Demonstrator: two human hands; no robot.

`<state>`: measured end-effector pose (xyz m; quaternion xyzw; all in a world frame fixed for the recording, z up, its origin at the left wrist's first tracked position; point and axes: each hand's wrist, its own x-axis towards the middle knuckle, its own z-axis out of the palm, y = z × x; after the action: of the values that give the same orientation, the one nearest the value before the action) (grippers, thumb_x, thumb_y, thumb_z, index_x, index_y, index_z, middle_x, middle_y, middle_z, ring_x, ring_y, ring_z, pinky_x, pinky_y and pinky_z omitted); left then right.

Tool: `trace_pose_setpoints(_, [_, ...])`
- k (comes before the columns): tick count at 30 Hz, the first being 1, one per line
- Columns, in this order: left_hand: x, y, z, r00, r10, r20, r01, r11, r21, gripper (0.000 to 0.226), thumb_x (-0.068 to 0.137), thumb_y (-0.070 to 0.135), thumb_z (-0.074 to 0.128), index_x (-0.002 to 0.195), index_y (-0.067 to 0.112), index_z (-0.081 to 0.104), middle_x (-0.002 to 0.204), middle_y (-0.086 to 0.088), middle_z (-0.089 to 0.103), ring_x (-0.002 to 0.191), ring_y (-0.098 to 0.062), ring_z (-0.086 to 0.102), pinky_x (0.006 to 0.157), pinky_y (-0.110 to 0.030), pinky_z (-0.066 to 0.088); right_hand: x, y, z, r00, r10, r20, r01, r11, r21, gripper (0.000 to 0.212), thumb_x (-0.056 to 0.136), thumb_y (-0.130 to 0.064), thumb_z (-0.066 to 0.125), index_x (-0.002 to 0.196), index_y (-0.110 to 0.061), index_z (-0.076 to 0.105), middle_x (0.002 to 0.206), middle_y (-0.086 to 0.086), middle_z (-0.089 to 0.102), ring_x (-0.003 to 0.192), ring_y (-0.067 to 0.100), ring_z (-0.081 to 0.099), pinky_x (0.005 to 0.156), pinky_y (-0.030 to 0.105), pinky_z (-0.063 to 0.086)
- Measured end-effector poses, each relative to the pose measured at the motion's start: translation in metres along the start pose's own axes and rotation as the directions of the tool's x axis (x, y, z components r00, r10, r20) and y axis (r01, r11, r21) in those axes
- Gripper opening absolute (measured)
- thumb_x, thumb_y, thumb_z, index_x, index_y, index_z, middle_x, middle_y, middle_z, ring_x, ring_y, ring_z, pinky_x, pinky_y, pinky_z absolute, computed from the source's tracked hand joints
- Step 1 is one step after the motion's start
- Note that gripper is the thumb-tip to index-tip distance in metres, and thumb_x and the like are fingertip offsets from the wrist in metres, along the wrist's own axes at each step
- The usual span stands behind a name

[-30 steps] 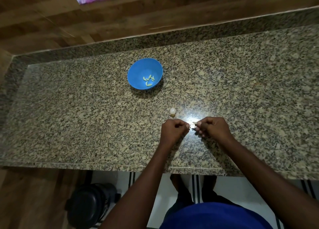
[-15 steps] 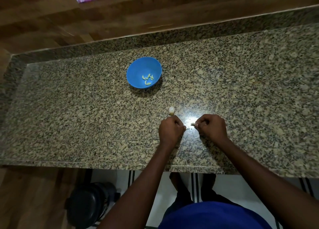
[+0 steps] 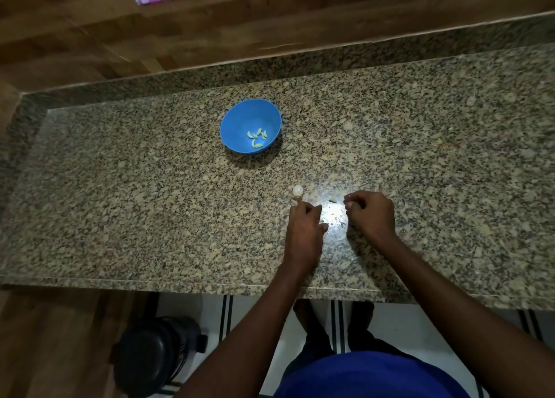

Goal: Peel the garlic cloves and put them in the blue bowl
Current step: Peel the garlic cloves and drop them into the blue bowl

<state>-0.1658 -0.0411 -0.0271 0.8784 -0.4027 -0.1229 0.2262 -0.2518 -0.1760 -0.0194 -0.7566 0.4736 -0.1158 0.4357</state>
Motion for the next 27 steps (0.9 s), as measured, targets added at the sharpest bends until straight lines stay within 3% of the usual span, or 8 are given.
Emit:
trace_pose_setpoints(3, [-0.004,0.001,0.005,0.999,-0.028,0.02,0.029,0.995,-0.091,0.04,0.085,0.018,0.076,0.122,0.006,0.065,0.11,-0.004,0.05,0.101,-0.015,0.038,0.081,-0.024,0.032,-0.016,0.008,-0.004,0.989,-0.136,0.063,0.147,0.966,-0.211,0.009,0.086,-0.009,0.068,0.088,-0.01,0.077,0.085,0.008,0.074,0.078,0.025,0.069,0.071,0.035,0.056])
trace_pose_setpoints(5, [-0.004,0.003,0.008,1.0,0.006,-0.001,-0.006,0.996,-0.091,0.032,0.082,0.015,0.077,0.111,0.007,0.067,0.102,0.002,0.046,0.096,-0.015,0.04,0.077,-0.024,0.035,-0.025,0.014,-0.002,0.966,-0.225,0.128,0.255,0.915,-0.312,0.004,0.084,-0.011,0.072,0.081,-0.008,0.071,0.081,0.008,0.062,0.075,0.025,0.06,0.066,0.036,0.049])
trace_pose_setpoints(10, [0.001,0.007,0.014,0.995,0.071,-0.075,-0.077,0.994,-0.077,0.009,0.093,-0.002,0.061,0.098,-0.009,0.066,0.086,0.008,0.044,0.079,0.009,0.048,0.07,-0.003,0.038,-0.026,0.019,0.005,0.946,-0.288,0.145,0.321,0.89,-0.324,0.015,0.078,-0.011,0.079,0.074,-0.009,0.064,0.075,0.002,0.053,0.071,0.021,0.052,0.062,0.037,0.047])
trace_pose_setpoints(14, [0.001,0.003,0.016,0.997,0.034,-0.074,-0.036,0.999,-0.034,0.012,0.078,0.002,0.074,0.071,0.009,0.068,0.073,0.002,0.053,0.068,-0.008,0.041,0.057,-0.025,0.031,-0.023,0.021,0.011,0.935,-0.328,0.139,0.356,0.873,-0.335,0.014,0.08,-0.002,0.068,0.069,-0.01,0.063,0.07,0.002,0.056,0.067,0.025,0.056,0.058,0.037,0.043])
trace_pose_setpoints(19, [-0.013,0.001,0.013,0.996,0.025,-0.082,-0.022,0.999,0.042,0.011,0.081,-0.001,0.071,0.075,0.008,0.067,0.075,-0.007,0.06,0.065,-0.023,0.054,0.054,-0.035,0.04,-0.026,0.023,0.01,0.936,-0.329,0.123,0.351,0.89,-0.29,0.009,0.084,-0.007,0.066,0.076,-0.009,0.064,0.075,0.007,0.062,0.067,0.025,0.057,0.06,0.035,0.045])
trace_pose_setpoints(23, [-0.02,0.006,0.011,0.986,-0.164,-0.022,0.161,0.981,-0.107,0.012,0.08,0.002,0.066,0.072,0.009,0.072,0.074,-0.006,0.068,0.066,-0.02,0.062,0.061,-0.032,0.048,-0.032,0.033,-0.002,0.995,-0.091,0.043,0.096,0.986,-0.14,0.012,0.079,-0.011,0.069,0.07,-0.017,0.074,0.069,-0.002,0.071,0.064,0.015,0.064,0.061,0.026,0.048])
trace_pose_setpoints(25, [-0.019,0.014,0.007,0.946,-0.322,0.037,0.317,0.893,-0.319,0.014,0.082,0.007,0.069,0.07,0.011,0.076,0.068,-0.001,0.072,0.064,-0.015,0.068,0.061,-0.025,0.053,-0.038,0.04,-0.017,0.993,0.106,0.05,-0.109,0.992,0.06,0.012,0.077,-0.01,0.073,0.069,-0.018,0.077,0.065,-0.001,0.072,0.059,0.013,0.067,0.063,0.025,0.054])
trace_pose_setpoints(27, [-0.014,0.02,0.003,0.904,-0.419,0.087,0.407,0.777,-0.48,0.014,0.082,0.008,0.073,0.07,0.013,0.078,0.069,0.002,0.074,0.067,-0.012,0.071,0.064,-0.021,0.056,-0.045,0.046,-0.031,0.959,0.257,0.119,-0.281,0.912,0.298,0.014,0.076,0.0,0.073,0.068,-0.01,0.076,0.062,0.009,0.072,0.054,0.02,0.067,0.062,0.035,0.061])
